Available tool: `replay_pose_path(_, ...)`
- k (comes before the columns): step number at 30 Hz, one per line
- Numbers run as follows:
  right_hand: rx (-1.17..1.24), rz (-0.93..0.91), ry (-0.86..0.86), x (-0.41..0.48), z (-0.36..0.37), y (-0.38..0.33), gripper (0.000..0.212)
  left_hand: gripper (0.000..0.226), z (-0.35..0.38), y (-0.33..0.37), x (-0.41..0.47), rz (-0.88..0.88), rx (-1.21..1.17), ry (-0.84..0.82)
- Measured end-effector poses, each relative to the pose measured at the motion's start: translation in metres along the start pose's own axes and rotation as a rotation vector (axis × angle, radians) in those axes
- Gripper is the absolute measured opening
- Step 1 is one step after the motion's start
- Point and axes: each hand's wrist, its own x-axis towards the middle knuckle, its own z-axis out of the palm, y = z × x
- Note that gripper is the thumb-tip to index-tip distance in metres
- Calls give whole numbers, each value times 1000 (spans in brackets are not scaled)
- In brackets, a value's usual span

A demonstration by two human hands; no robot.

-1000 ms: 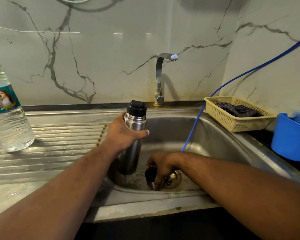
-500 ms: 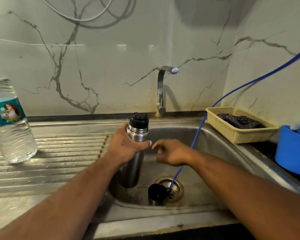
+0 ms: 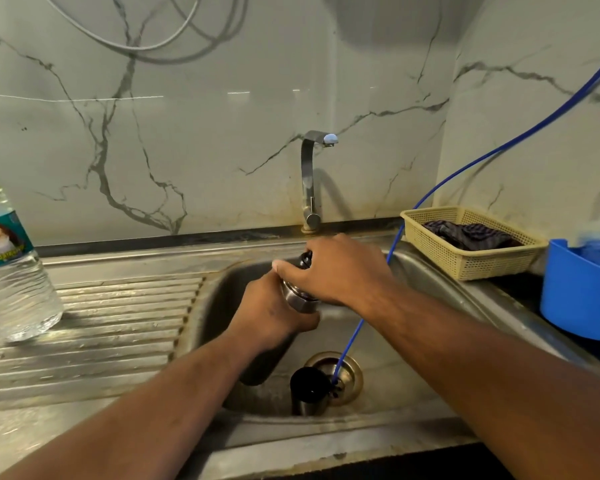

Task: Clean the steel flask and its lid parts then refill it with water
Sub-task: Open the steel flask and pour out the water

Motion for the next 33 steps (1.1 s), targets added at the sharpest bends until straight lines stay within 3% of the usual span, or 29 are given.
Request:
replay_pose_path(3,45,27,56,3,7,1,63,53,1,5,-1,-3,-8,10)
replay_pose_path(6,91,-53,147,10,7,-1,50,47,-3,6,1,-3,-43,27)
replay_pose_path(12,138,-158,230,19,11,3,47,39,-8,-2,6,12,-141,-29)
replay_pose_path(17,126,-435,380,19,11,11,46,46,-17,-9,11,86,-219,-168)
replay_pose_path(22,75,-664,314,17,6,17,29,42,-23,-9,8,154,-221,-246)
replay_pose_path(24,51,-633,260,17,0,16,30,45,-21,-9,8,134,-221,-214)
replay_pose_path(27,27,-427,137,14,-4,13,39,50,-18,-7,6,96,-181,-149)
replay_pose_path(30,-21,-175,46,13,-3,9,64,49,-17,-3,3,67,-96,-90)
replay_pose_path(33,18,-103,-9,14,-5,7,71,50,-16,-2,4,45,-53,-28)
